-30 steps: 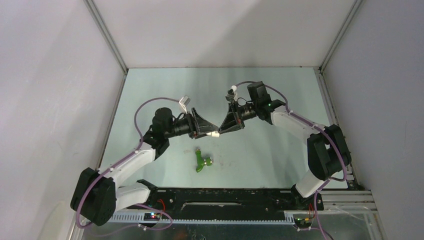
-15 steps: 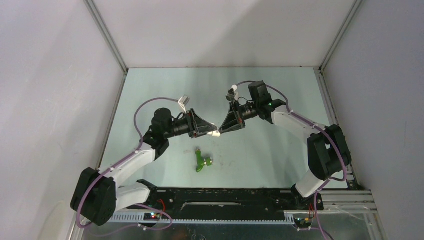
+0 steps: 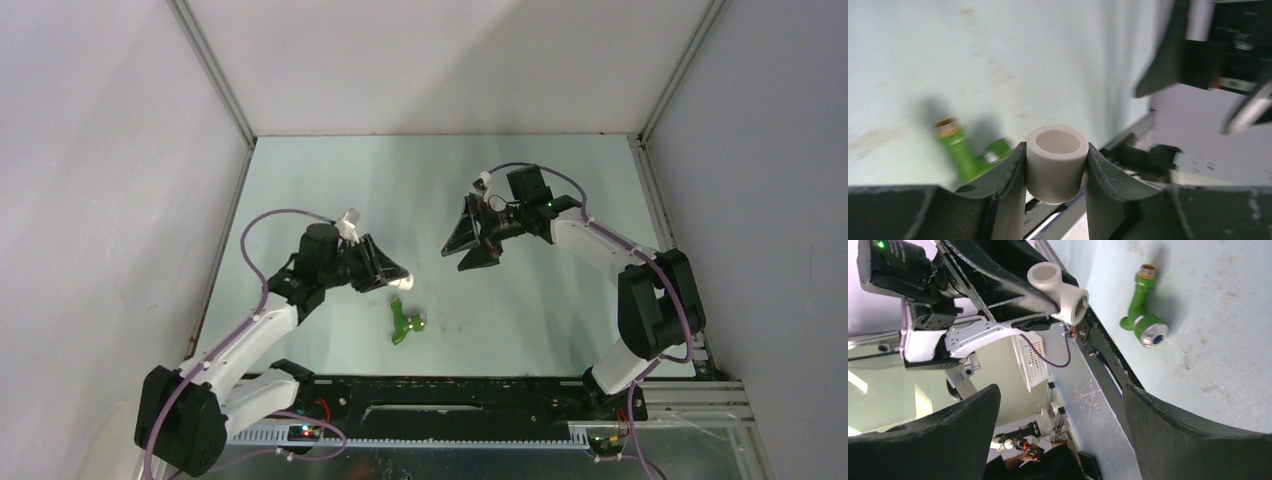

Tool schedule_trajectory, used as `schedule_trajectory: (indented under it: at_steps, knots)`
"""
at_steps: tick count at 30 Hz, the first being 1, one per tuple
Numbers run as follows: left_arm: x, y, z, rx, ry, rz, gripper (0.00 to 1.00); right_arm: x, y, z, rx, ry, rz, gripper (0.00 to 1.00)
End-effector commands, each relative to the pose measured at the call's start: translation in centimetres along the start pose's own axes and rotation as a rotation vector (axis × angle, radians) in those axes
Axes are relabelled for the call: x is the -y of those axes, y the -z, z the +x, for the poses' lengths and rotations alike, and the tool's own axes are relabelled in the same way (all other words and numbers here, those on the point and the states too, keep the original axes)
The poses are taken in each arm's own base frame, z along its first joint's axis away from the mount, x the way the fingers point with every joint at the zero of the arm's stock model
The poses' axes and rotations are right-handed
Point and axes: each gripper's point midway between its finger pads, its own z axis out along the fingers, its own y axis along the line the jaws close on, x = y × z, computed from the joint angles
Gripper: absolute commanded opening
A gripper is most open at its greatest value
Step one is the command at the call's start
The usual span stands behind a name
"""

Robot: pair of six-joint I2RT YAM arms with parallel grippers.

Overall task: Install the water faucets
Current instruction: Pick up the adaptor at the center of the board, then move the water faucet to the center of the board.

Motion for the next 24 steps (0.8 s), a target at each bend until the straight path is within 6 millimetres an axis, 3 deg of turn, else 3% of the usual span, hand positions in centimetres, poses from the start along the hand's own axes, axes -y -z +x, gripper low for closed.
schedule_trajectory:
  at_steps: [1,5,11,16,24]
  knots:
    - [-6.6,2.9,1.1,-0.008,-0.023,-0.342,0.0,0.4,1.0,-0.4,0.05,0.039,0.08,0.96]
    - [-9.7,4.7,3.6,-0.078,0.002,-0.491,0.0,1.9,1.2,-0.4,0.057,0.011,0.143,0.99]
    - [-12.4,6.1,5.8,-0.124,0.052,-0.603,0.0,3.7,1.6,-0.3,0.062,-0.016,0.212,1.0]
    - [-12.9,4.6,7.4,-0.183,0.121,-0.582,0.0,4.4,2.5,-0.4,0.082,-0.025,0.249,0.99]
    - [-11.7,-0.8,8.5,-0.301,0.159,-0.517,0.0,5.5,4.3,-0.5,0.108,-0.068,0.289,0.98]
